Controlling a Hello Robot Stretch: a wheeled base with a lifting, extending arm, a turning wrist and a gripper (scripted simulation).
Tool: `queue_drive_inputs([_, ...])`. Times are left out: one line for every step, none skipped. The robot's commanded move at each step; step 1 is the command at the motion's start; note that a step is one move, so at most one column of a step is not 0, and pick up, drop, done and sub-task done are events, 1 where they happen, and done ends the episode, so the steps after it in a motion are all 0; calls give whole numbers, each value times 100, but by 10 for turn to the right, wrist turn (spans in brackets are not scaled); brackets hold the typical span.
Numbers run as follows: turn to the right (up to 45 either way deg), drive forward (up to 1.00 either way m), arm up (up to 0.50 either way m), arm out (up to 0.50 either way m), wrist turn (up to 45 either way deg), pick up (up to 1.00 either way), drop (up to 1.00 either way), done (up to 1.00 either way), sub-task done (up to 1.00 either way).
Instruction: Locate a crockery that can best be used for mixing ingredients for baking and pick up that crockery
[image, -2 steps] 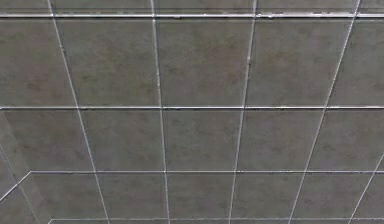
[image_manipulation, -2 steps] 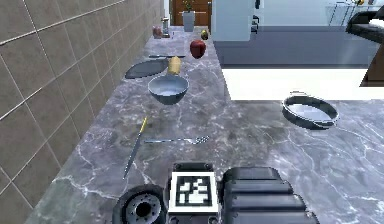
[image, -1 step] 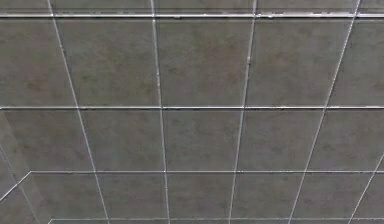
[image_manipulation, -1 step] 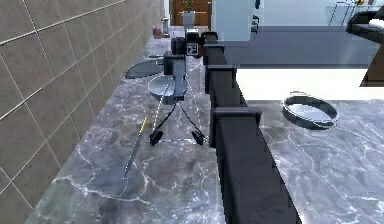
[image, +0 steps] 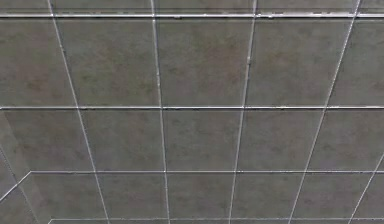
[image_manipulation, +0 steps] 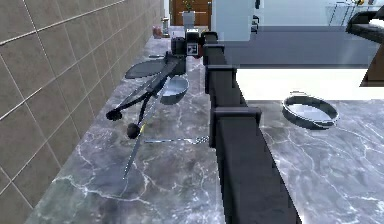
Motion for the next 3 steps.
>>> queue_drive_inputs([0,0,0,0,450,0,0,0,0])
queue_drive_inputs([0,0,0,0,450,0,0,0,0])
queue_drive_inputs([0,0,0,0,330,0,0,0,0])
